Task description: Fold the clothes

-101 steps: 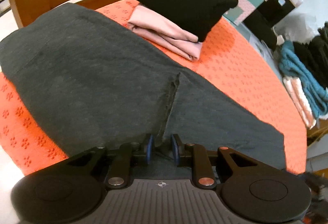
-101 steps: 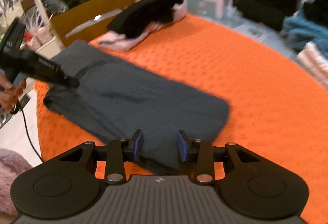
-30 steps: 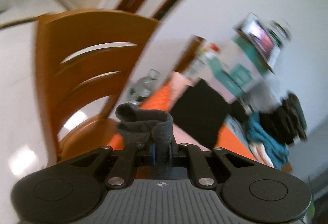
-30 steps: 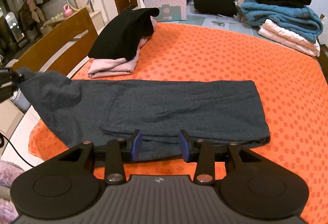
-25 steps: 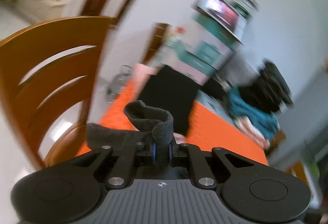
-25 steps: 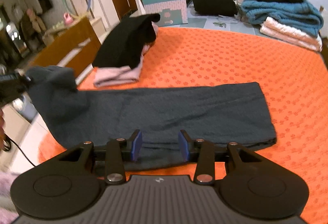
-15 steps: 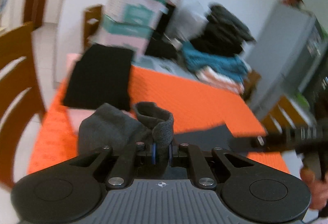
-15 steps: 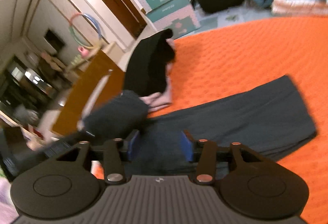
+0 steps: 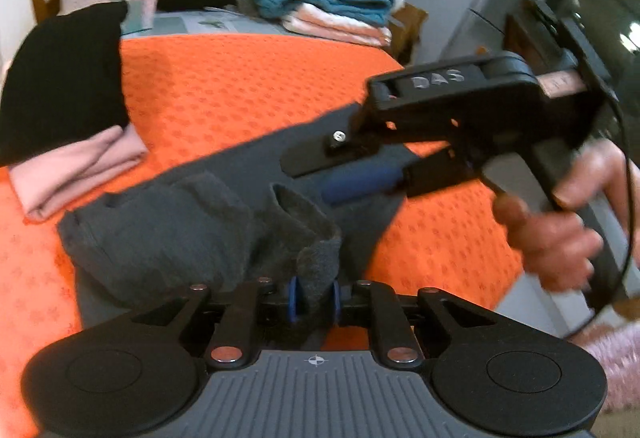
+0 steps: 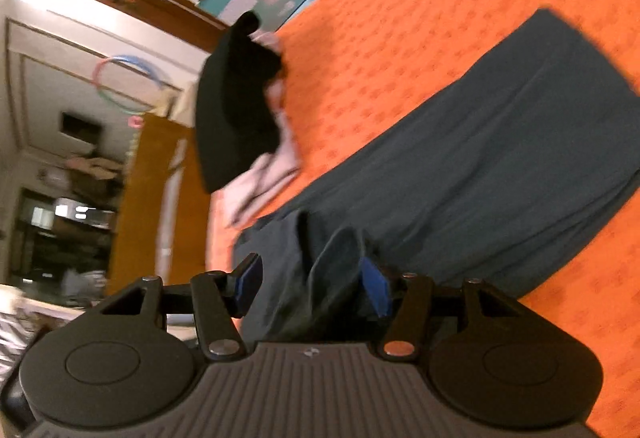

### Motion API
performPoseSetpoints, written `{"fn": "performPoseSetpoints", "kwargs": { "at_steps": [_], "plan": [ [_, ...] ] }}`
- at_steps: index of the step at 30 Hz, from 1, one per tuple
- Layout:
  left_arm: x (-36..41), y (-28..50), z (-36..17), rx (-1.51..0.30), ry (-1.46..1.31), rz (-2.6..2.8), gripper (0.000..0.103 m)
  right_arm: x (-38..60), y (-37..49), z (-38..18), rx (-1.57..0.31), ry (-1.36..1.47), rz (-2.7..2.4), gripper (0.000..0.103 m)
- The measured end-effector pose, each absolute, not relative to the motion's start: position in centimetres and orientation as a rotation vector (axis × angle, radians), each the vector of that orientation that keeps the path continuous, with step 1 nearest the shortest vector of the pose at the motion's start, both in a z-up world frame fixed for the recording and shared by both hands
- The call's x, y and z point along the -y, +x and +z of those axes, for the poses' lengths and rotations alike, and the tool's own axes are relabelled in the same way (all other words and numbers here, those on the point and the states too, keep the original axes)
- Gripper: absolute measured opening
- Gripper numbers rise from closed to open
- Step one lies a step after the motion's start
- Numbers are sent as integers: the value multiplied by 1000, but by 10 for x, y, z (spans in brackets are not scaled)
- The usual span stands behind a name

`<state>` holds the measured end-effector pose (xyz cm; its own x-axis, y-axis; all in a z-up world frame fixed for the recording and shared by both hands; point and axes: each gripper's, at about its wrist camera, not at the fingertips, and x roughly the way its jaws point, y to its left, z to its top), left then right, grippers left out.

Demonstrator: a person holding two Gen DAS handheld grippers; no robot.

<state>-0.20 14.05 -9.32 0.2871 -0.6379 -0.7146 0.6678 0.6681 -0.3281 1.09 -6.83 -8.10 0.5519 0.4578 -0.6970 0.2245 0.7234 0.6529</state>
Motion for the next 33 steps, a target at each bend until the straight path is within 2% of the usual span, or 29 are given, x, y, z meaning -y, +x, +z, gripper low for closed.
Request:
{"fn": "performPoseSetpoints", "kwargs": {
  "at_steps": [1,2,6,13,16,18,19,20,21,28,33],
  "plan": [
    [-144,-4,-92,-934,30,-893,29,68,10,-78,-993,732,125,62],
    [-148,-5,-92,-931,22,-908,32,67,9,-76,-983,683,95,62],
    [-167,-7,-87,-940,-15,-901,35,60,17,-67,-938,559,117,62],
    [-209,5,-82,-953,-130,-743,37,30,54,-87,-1006,579,264,60],
    [-223,8,-84,-961,-165,-682,37,15,63,-102,-1059,575,301,51],
    [-231,11,-86,-968,-187,-643,37,11,62,-108,-1081,577,313,32],
    [-234,12,-87,-973,-191,-625,37,10,61,-110,-1087,587,318,26],
    [-235,12,-88,-978,-187,-609,37,10,60,-111,-1085,607,328,8],
    [-237,12,-89,-982,-185,-597,37,11,59,-110,-1078,630,335,3],
    [-248,11,-90,-980,-205,-562,37,32,33,-72,-981,699,261,3],
    [-243,14,-92,-986,-193,-567,37,35,3,-58,-970,618,177,5]
  ]
}}
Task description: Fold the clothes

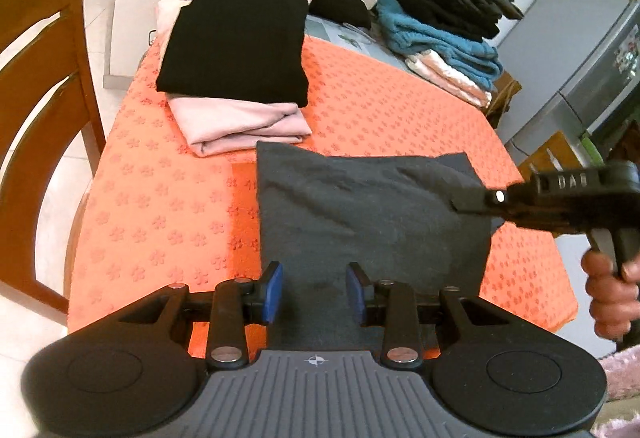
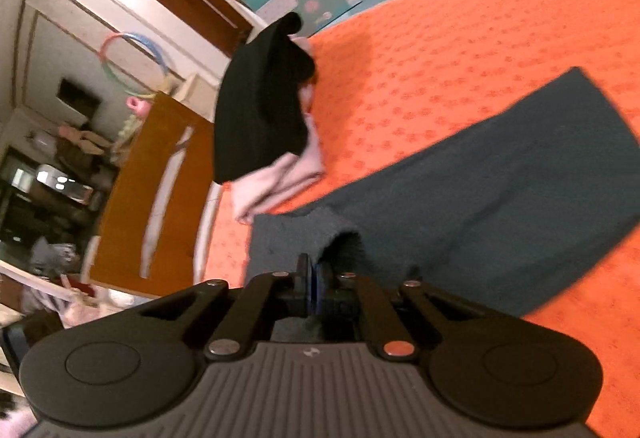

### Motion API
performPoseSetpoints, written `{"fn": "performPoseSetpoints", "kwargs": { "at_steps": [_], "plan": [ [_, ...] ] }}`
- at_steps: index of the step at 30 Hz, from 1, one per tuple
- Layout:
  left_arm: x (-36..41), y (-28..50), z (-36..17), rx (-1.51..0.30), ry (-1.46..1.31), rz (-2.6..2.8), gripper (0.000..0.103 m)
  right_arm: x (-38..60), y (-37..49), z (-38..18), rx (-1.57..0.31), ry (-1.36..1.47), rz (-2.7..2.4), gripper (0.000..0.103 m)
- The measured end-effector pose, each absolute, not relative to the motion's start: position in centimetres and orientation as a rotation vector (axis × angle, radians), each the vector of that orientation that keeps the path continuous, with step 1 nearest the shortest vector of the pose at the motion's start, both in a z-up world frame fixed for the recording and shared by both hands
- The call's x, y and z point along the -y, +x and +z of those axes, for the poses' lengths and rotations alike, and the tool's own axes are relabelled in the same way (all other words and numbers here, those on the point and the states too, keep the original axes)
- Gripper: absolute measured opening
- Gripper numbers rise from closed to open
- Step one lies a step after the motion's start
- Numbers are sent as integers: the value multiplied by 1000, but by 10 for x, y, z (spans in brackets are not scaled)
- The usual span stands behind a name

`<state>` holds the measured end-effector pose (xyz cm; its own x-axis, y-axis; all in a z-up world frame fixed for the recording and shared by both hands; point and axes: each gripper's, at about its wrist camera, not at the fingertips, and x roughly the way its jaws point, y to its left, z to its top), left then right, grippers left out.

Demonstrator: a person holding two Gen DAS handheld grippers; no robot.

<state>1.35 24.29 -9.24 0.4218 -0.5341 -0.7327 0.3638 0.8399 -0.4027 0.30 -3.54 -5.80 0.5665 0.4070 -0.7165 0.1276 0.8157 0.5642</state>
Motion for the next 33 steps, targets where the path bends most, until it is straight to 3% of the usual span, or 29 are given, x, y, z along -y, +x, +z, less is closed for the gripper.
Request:
{"fn": "performPoseSetpoints", "kwargs": {
  "at_steps": [4,8,12,20,22,24,29,33],
  "plan": [
    [-234,14,-96,-1007,-168,-587,37,40,-8,-69,-993,544,96,22],
    [-229,11,-97,-1015,-140,-604,37,55,-18,-77,-971,602,98,64],
    [-230,9,-98,-1024,-137,-600,37,55,-20,-94,-990,660,143,73],
    [-241,3,-93,-1007,-145,-572,37,33,-13,-116,-1099,581,143,68],
    [-245,2,-94,-1007,-158,-555,37,33,-14,-117,-1112,596,139,57],
    [-250,1,-94,-1006,-173,-537,37,33,-14,-120,-1136,633,150,29],
    [-260,2,-95,-998,-235,-488,37,29,-13,-106,-1113,608,187,9],
    [-261,4,-95,-988,-268,-465,37,32,-6,-73,-1050,556,240,8]
  ]
}}
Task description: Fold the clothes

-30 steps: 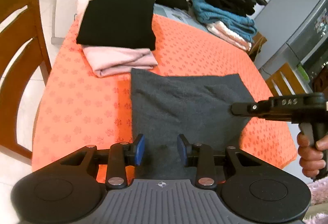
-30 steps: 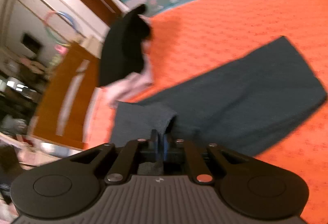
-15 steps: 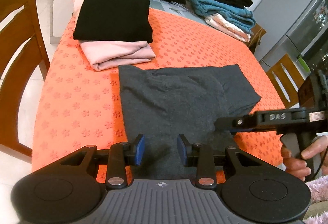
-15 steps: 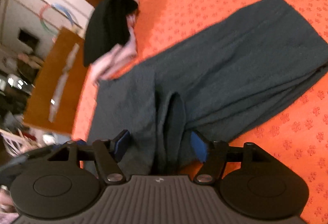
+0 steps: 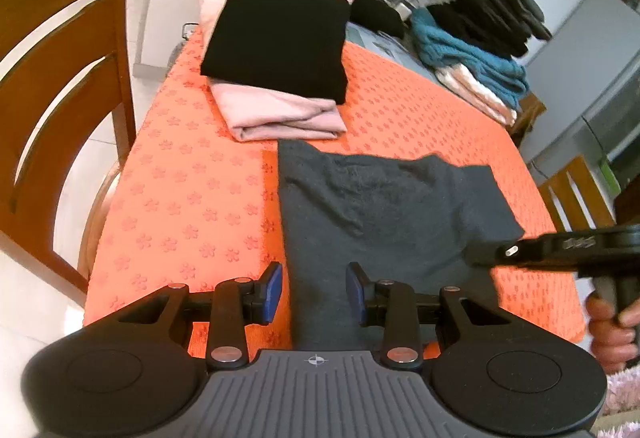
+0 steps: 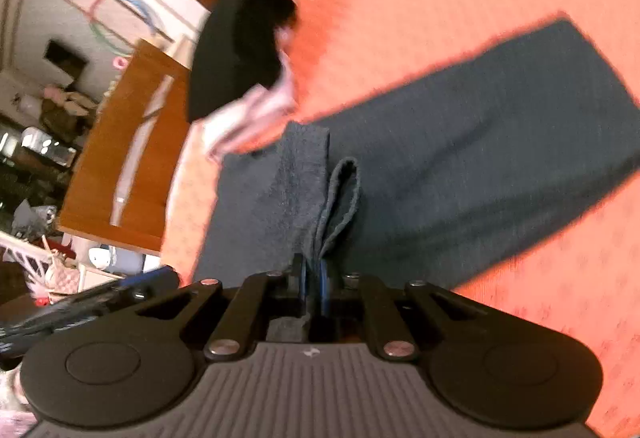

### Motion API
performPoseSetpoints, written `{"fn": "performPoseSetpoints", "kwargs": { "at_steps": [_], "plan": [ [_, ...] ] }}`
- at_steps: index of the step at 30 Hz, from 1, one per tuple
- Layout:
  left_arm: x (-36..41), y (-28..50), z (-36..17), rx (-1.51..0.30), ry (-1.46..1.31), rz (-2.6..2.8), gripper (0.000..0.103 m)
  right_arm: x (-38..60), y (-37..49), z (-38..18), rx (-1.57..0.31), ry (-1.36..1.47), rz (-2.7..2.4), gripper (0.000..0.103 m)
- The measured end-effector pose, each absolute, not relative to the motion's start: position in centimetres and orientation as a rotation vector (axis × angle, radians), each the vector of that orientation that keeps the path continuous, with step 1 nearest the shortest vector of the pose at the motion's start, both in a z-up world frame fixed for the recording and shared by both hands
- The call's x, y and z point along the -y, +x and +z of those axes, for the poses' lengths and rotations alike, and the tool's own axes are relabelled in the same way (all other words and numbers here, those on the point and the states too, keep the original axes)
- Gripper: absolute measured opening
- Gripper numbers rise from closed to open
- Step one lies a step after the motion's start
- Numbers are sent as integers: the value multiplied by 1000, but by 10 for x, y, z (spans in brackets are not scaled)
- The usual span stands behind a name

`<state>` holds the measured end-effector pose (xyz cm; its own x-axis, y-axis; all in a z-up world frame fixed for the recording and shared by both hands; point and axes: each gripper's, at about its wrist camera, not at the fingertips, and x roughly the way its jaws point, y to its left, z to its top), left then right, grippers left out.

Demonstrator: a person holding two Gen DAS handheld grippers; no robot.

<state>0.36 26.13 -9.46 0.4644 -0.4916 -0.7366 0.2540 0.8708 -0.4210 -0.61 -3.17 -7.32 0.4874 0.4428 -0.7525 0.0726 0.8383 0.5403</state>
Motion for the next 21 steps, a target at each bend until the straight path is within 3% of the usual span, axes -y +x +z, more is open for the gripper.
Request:
{"fn": "performPoseSetpoints", "kwargs": {
  "at_steps": [9,21],
  "plan": [
    [-251,7,-93,-968,-293,-456,37,80,30,-14,-985,469,285,8],
    [-221,5,-89,-971,-267,-501,37,168,47,-17,-1048,500,203,8]
  ]
}}
